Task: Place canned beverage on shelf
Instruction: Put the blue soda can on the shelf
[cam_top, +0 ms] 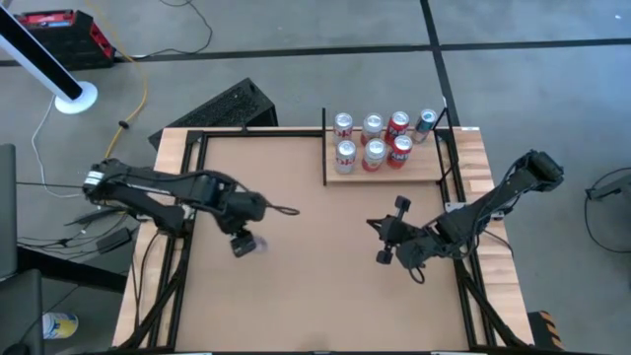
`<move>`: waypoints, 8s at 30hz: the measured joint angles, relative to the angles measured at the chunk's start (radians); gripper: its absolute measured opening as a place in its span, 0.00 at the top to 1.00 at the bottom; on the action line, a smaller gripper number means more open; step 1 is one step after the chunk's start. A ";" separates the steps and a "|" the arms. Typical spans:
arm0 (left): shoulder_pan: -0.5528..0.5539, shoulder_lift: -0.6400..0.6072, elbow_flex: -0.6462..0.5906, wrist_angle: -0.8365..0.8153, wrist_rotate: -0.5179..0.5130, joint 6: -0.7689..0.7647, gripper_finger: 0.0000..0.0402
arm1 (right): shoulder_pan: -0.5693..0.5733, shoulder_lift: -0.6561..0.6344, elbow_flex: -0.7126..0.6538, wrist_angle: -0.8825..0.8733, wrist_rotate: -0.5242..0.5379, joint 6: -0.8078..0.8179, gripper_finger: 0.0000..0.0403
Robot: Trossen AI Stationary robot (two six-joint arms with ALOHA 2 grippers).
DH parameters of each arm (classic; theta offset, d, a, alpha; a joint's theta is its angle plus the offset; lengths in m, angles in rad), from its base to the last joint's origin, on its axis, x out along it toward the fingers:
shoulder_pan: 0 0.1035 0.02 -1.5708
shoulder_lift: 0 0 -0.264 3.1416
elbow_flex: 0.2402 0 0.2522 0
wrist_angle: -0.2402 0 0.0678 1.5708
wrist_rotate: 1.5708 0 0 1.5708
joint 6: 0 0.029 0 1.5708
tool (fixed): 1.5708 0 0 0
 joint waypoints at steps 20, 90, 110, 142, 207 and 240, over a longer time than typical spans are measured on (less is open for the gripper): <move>0.030 0.725 0.741 -0.230 -0.082 0.642 0.44 | -0.012 0.000 0.000 -0.009 0.000 -0.014 0.94; 0.028 0.783 0.851 -0.381 -0.170 0.581 0.13 | -0.012 0.000 0.000 -0.006 -0.003 -0.016 0.94; -0.030 0.538 0.777 -0.339 -0.262 0.356 0.14 | -0.012 0.000 0.000 -0.008 -0.031 -0.015 0.94; 0.024 0.165 -0.067 0.585 -0.235 -0.177 0.14 | -0.012 0.000 0.000 0.005 -0.030 -0.017 0.94; -0.016 0.273 -0.027 0.593 -0.303 -0.045 0.14 | -0.023 0.000 0.000 0.002 -0.029 -0.016 0.94; 0.012 0.277 0.030 0.596 -0.240 0.031 0.44 | -0.026 0.000 0.000 -0.002 -0.029 -0.017 0.94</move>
